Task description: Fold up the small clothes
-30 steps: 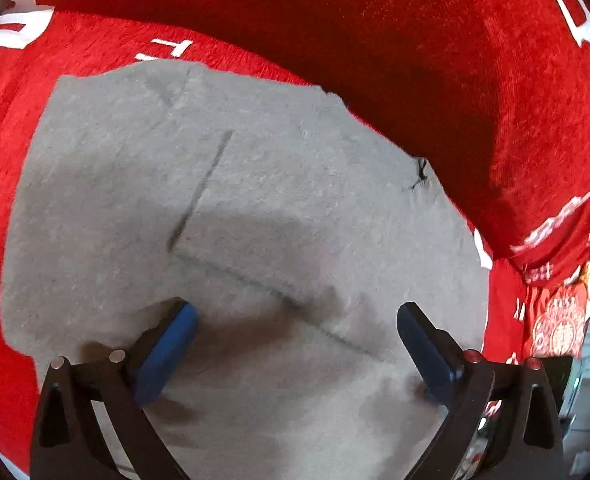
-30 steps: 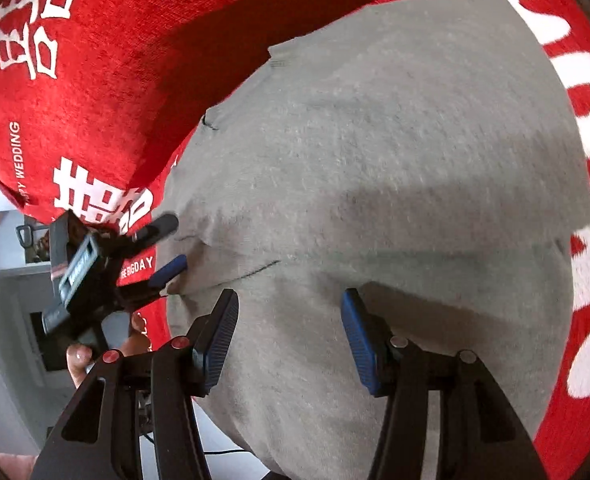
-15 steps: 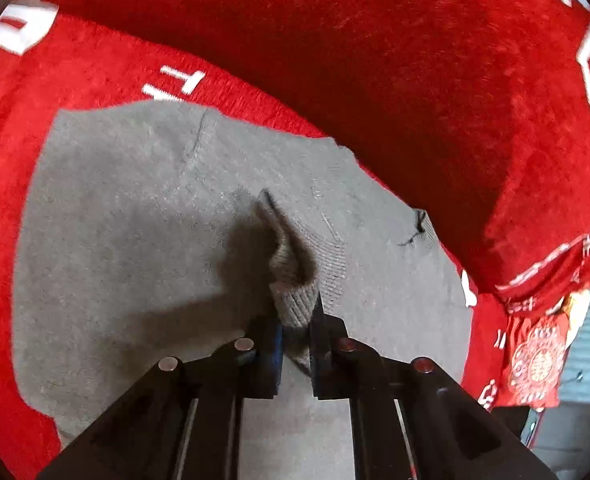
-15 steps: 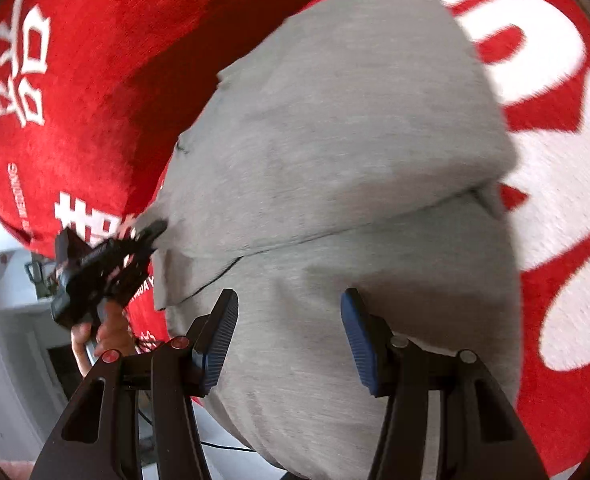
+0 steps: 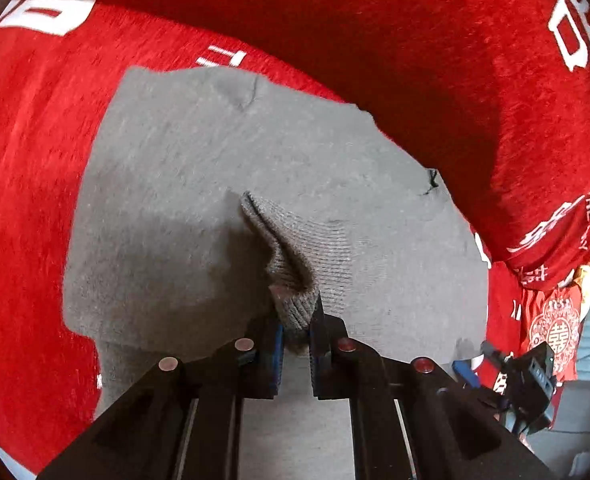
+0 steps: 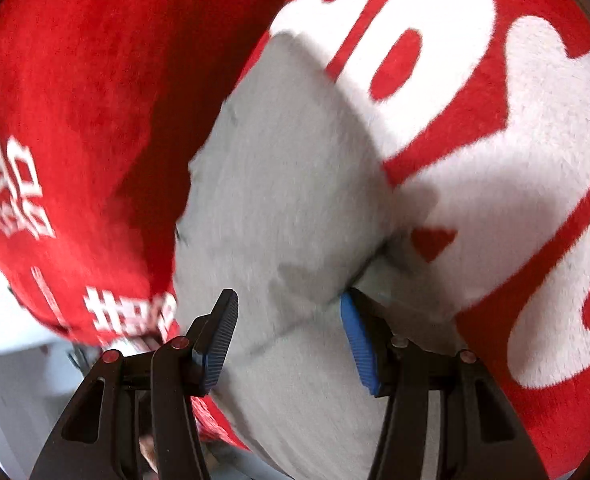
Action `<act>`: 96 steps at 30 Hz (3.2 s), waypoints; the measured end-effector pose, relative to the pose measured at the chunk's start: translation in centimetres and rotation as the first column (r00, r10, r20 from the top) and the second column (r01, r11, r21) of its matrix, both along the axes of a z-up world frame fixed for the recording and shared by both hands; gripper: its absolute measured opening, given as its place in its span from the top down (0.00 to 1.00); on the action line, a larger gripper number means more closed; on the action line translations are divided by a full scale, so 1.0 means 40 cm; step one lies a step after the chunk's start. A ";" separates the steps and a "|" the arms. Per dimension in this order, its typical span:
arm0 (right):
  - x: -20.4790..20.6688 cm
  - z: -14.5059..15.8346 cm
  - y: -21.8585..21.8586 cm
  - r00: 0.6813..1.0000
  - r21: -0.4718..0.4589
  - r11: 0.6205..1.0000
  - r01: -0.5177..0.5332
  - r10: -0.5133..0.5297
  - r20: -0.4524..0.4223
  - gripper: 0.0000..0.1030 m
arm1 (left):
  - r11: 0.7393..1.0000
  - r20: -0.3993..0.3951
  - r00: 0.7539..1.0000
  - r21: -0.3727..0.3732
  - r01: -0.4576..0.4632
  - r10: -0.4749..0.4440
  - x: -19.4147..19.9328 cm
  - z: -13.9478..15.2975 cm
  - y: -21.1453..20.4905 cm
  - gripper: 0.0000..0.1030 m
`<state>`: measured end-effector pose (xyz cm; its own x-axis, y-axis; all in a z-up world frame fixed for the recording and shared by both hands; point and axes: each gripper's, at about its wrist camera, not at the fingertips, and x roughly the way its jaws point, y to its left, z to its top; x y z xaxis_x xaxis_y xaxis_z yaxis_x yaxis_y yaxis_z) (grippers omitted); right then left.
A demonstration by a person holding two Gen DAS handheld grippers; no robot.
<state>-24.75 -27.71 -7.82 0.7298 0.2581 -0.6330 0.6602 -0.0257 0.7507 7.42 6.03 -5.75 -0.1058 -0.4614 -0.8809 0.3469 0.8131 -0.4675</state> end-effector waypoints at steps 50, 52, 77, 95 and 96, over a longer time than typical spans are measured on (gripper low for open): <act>0.164 0.040 -0.250 0.864 -0.425 0.786 -0.449 0.260 -0.432 0.93 | 0.956 0.240 0.955 0.276 0.104 -0.173 -0.098 0.011 -0.137 0.89; 0.151 0.052 -0.242 0.850 -0.420 0.783 -0.459 0.248 -0.465 0.93 | 0.955 0.237 0.955 0.275 0.108 -0.176 -0.098 0.010 -0.138 0.89; 0.038 0.114 -0.057 0.857 -0.338 0.826 -0.450 0.293 -0.425 0.88 | 0.936 0.232 0.957 0.340 0.090 -0.176 -0.082 0.033 -0.055 0.89; 0.100 0.138 0.075 0.859 -0.290 0.832 -0.473 0.363 -0.360 0.81 | 0.903 0.221 0.958 0.422 0.077 -0.185 -0.159 0.054 -0.051 0.88; 0.104 0.140 0.078 0.859 -0.291 0.831 -0.474 0.365 -0.359 0.75 | 0.902 0.218 0.959 0.424 0.076 -0.183 -0.162 0.053 -0.048 0.81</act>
